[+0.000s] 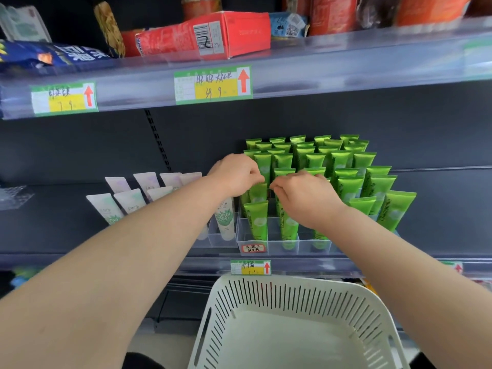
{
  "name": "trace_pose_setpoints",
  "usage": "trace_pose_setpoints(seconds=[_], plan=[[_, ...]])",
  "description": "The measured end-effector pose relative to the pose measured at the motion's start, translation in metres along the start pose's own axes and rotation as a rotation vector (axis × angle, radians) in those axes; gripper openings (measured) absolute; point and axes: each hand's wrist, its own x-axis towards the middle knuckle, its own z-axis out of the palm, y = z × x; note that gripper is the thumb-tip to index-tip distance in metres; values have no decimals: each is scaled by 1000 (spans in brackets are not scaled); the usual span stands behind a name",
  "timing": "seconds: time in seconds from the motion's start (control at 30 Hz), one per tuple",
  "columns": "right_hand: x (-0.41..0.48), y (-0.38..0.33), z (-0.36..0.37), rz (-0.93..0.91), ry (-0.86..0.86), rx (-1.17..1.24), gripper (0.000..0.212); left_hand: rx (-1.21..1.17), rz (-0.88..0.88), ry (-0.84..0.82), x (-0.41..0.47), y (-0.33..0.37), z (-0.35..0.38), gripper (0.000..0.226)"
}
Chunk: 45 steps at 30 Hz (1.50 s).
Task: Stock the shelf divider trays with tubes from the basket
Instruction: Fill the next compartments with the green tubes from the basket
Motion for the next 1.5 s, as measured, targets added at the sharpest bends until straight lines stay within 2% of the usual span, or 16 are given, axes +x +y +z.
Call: trace_pose_setpoints(seconds=[0.07, 0.13, 0.3, 0.47, 0.63, 1.0, 1.27, 1.5], plan=[[1, -1, -1, -7, 8, -8, 30, -30, -35, 82, 3, -1, -5, 19], [2, -1, -1, -3, 12, -9, 29, 54, -72, 123, 7, -2, -7, 18], [1, 7, 0, 17, 18, 6, 29, 175, -117, 34, 14, -6, -1, 25], [-2, 17, 1, 54, 11, 46, 31, 201, -73, 72, 24, -3, 10, 25], [-3, 21, 0, 57, 44, 57, 35, 161, -32, 99, 32, 10, 16, 26], [-3, 19, -1, 64, 55, 40, 30, 13, -40, 126, 24, 8, 5, 19], [-20, 9, -17, 37, 172, -75, 31, -47, 5, 219, -6, 17, -14, 26], [-60, 11, -23, 54, 160, -141, 31, -23, 29, 233, -50, 24, -11, 27]])
